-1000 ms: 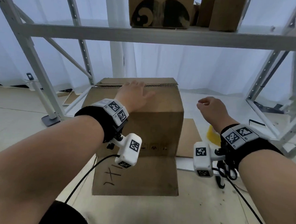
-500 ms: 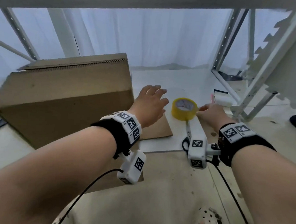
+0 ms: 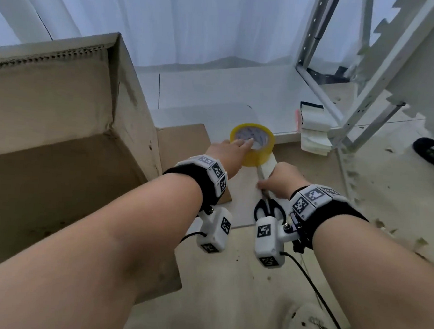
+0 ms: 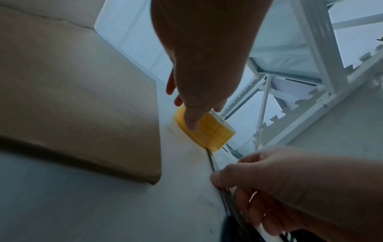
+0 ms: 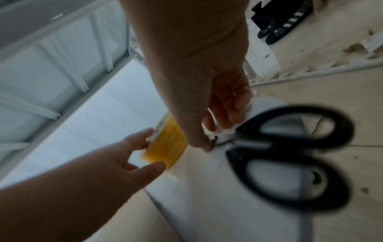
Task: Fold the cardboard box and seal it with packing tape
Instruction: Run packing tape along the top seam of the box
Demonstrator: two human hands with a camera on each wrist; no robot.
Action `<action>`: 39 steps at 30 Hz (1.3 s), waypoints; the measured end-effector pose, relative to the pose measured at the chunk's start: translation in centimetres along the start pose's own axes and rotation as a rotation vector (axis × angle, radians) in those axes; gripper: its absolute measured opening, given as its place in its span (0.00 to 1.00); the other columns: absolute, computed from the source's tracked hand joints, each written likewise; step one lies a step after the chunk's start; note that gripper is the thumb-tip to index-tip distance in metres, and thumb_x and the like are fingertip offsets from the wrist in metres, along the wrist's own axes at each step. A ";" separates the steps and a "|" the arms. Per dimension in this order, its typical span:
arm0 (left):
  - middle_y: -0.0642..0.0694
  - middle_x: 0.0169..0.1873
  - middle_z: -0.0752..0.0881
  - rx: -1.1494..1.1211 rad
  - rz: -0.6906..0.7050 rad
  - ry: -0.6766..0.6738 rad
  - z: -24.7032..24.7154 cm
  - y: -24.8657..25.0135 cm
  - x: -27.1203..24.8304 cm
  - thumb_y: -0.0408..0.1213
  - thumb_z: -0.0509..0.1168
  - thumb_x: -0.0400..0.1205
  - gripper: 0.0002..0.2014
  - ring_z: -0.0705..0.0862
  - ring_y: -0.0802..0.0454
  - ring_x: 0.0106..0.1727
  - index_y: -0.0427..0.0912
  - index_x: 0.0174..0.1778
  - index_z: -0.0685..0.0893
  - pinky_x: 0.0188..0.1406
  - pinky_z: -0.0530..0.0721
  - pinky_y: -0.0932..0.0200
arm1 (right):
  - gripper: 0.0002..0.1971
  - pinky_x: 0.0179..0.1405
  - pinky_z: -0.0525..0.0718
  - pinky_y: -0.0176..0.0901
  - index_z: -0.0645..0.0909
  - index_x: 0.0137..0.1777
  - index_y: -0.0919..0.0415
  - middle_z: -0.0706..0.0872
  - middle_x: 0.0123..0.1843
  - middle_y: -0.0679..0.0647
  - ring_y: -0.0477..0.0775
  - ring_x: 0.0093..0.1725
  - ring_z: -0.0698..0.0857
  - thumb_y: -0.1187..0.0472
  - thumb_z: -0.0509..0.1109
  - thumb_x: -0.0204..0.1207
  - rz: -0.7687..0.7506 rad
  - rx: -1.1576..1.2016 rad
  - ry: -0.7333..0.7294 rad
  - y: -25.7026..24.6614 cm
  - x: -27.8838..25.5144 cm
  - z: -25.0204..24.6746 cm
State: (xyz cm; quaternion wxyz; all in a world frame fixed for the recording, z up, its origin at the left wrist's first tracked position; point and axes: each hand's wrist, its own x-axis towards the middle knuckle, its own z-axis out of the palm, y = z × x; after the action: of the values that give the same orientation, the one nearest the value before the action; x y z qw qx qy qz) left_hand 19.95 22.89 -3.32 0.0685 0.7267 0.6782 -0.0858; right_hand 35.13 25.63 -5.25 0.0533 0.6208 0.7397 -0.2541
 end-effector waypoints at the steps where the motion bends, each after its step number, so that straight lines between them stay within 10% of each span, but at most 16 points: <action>1: 0.44 0.78 0.63 -0.005 0.002 -0.003 -0.1 0.0 0.2 0.34 0.59 0.84 0.29 0.72 0.39 0.70 0.47 0.81 0.57 0.59 0.77 0.46 | 0.14 0.29 0.76 0.41 0.78 0.34 0.65 0.82 0.30 0.56 0.57 0.34 0.83 0.54 0.73 0.73 0.017 0.030 0.002 0.1 0.1 -0.2; 7: 0.42 0.65 0.73 0.031 -0.003 0.084 -0.8 -0.6 -1.9 0.25 0.57 0.81 0.20 0.78 0.39 0.61 0.42 0.69 0.74 0.52 0.80 0.48 | 0.11 0.50 0.87 0.55 0.75 0.36 0.66 0.85 0.45 0.64 0.65 0.49 0.87 0.62 0.72 0.74 0.058 0.043 0.020 0.2 -0.3 -0.4; 11: 0.43 0.67 0.75 -0.128 -0.097 0.233 -1.7 -1.1 -4.7 0.28 0.56 0.83 0.19 0.77 0.37 0.64 0.42 0.70 0.71 0.57 0.77 0.48 | 0.14 0.39 0.80 0.45 0.76 0.41 0.66 0.83 0.44 0.60 0.62 0.48 0.83 0.55 0.65 0.81 0.002 0.010 0.135 -1.1 -1.7 -1.3; 14: 0.41 0.67 0.75 -0.297 -0.139 0.337 -4.0 -1.4 -7.1 0.30 0.56 0.84 0.18 0.78 0.36 0.63 0.41 0.71 0.70 0.54 0.76 0.47 | 0.16 0.56 0.77 0.44 0.74 0.67 0.65 0.79 0.65 0.60 0.59 0.58 0.80 0.59 0.62 0.82 -0.127 0.512 0.349 -3.2 -3.5 -4.6; 18: 0.40 0.67 0.76 -0.452 -0.128 0.462 -8.5 -1.4 -10.4 0.38 0.57 0.85 0.15 0.76 0.35 0.63 0.41 0.68 0.72 0.57 0.74 0.46 | 0.23 0.71 0.70 0.44 0.70 0.76 0.55 0.74 0.67 0.48 0.47 0.67 0.73 0.46 0.54 0.86 -0.416 0.941 0.318 -7.7 -8.7 -9.8; 25: 0.39 0.63 0.78 -0.458 -0.086 0.610 -15.4 -1.9 -17.3 0.37 0.57 0.85 0.15 0.77 0.38 0.61 0.40 0.68 0.73 0.54 0.76 0.48 | 0.26 0.59 0.75 0.44 0.77 0.64 0.71 0.81 0.59 0.62 0.60 0.59 0.78 0.48 0.51 0.88 -0.598 0.777 0.435 -11.9 -16.3 -15.0; 30: 0.39 0.60 0.80 -0.462 -0.146 0.671 -18.9 -4.1 -23.1 0.38 0.57 0.85 0.17 0.80 0.36 0.58 0.42 0.70 0.72 0.57 0.79 0.42 | 0.10 0.48 0.75 0.31 0.80 0.56 0.59 0.83 0.60 0.56 0.50 0.55 0.80 0.55 0.62 0.84 -0.795 0.686 0.539 -15.3 -20.3 -16.1; 39: 0.41 0.55 0.83 -0.478 -0.224 0.730 -20.8 -9.8 -31.4 0.40 0.57 0.86 0.17 0.83 0.42 0.52 0.45 0.71 0.71 0.56 0.81 0.46 | 0.10 0.44 0.74 0.23 0.83 0.58 0.63 0.83 0.54 0.55 0.49 0.50 0.80 0.61 0.70 0.79 -1.028 0.466 0.613 -22.7 -25.2 -14.5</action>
State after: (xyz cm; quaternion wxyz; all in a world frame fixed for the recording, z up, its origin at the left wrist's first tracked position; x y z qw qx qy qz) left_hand 8.82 -2.53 23.99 -0.0191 0.5953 0.7333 0.3281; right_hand 22.70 7.29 24.30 -0.4256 0.2270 0.8499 -0.2123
